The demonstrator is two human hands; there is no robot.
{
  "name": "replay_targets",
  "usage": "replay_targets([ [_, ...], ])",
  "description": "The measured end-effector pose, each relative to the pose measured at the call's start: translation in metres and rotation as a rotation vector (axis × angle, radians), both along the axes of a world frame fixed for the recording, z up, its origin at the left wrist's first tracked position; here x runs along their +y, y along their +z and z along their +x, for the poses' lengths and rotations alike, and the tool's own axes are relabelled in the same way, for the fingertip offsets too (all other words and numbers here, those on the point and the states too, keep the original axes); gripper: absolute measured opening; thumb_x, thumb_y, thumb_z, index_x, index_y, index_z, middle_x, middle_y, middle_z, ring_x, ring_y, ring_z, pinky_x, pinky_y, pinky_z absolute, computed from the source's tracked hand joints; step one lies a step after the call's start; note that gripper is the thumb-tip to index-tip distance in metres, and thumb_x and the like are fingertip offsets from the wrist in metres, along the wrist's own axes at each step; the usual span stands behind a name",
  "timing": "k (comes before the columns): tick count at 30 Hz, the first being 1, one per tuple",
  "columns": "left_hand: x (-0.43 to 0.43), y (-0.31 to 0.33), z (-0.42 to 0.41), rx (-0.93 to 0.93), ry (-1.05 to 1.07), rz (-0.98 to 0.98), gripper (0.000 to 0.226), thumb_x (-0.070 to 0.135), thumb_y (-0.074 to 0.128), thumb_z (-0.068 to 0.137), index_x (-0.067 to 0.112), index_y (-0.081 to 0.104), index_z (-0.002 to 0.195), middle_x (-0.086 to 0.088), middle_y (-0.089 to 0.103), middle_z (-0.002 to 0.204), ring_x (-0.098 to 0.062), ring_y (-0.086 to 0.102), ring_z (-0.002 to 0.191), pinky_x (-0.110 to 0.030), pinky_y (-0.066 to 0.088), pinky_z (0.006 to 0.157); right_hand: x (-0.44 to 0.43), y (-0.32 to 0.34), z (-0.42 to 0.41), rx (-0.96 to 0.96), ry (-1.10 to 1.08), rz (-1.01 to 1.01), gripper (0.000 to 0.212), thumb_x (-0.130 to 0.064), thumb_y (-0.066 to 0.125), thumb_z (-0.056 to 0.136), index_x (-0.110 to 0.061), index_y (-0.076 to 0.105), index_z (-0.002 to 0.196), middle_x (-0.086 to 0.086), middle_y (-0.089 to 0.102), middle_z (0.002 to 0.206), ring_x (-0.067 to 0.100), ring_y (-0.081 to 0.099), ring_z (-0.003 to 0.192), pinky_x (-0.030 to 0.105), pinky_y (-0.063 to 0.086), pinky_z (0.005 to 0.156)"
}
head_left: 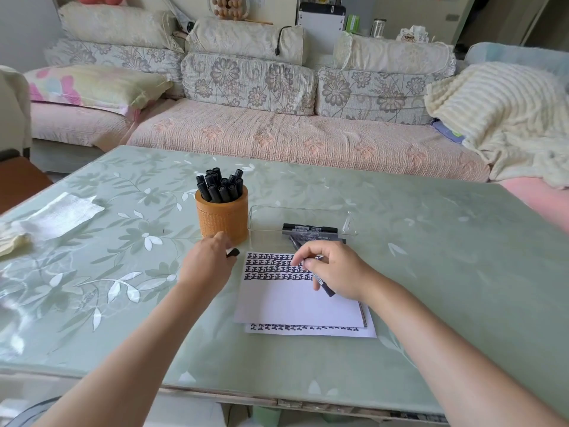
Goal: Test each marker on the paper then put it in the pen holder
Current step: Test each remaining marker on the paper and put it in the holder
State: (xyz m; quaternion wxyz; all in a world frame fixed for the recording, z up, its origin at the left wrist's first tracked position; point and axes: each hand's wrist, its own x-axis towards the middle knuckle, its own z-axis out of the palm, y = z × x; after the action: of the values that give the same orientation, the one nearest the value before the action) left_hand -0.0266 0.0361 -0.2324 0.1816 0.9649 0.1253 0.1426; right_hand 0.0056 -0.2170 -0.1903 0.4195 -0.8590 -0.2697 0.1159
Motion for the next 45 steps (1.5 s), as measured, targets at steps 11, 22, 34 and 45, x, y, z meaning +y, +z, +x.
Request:
replay_targets([
  [11,-0.013,0.017,-0.013,-0.183,-0.29,-0.133,0.01,0.017,0.062,0.09,0.022,0.065,0.098,0.01,0.059,0.086,-0.011,0.058,0.075,-0.021,0.043,0.062,0.009,-0.006,0.004,-0.212,-0.14,-0.06,0.018,-0.021,0.073,0.083,-0.033,0.069,0.096,-0.023,0.066,0.087,-0.006,0.059,0.082,0.021,0.047,0.084],
  [22,-0.023,0.016,-0.017,-0.232,-0.472,-0.179,0.01,0.016,0.064,0.089,0.021,0.068,0.097,0.01,0.06,0.085,-0.006,0.056,0.075,-0.022,0.047,0.068,0.012,-0.005,0.004,-0.34,-0.141,-0.135,0.014,-0.023,0.068,0.086,-0.03,0.07,0.098,-0.017,0.068,0.101,0.005,0.059,0.1,0.028,0.047,0.091],
  [34,-0.024,0.027,-0.024,-0.207,-0.552,-0.169,0.011,0.02,0.063,0.092,0.023,0.073,0.095,0.009,0.055,0.074,-0.005,0.051,0.072,-0.013,0.036,0.06,0.023,-0.005,-0.002,-0.32,-0.134,-0.14,0.013,-0.031,0.076,0.079,-0.034,0.069,0.09,-0.02,0.066,0.09,0.003,0.06,0.091,0.024,0.046,0.081],
  [45,-0.013,0.032,-0.025,-0.207,-0.561,-0.205,0.012,0.022,0.064,0.092,0.028,0.075,0.093,0.013,0.054,0.074,-0.002,0.051,0.07,-0.013,0.034,0.059,0.033,0.006,-0.009,-0.285,0.013,-0.282,0.02,-0.034,0.055,0.096,-0.029,0.061,0.078,-0.007,0.066,0.071,0.012,0.059,0.071,0.028,0.04,0.064],
])
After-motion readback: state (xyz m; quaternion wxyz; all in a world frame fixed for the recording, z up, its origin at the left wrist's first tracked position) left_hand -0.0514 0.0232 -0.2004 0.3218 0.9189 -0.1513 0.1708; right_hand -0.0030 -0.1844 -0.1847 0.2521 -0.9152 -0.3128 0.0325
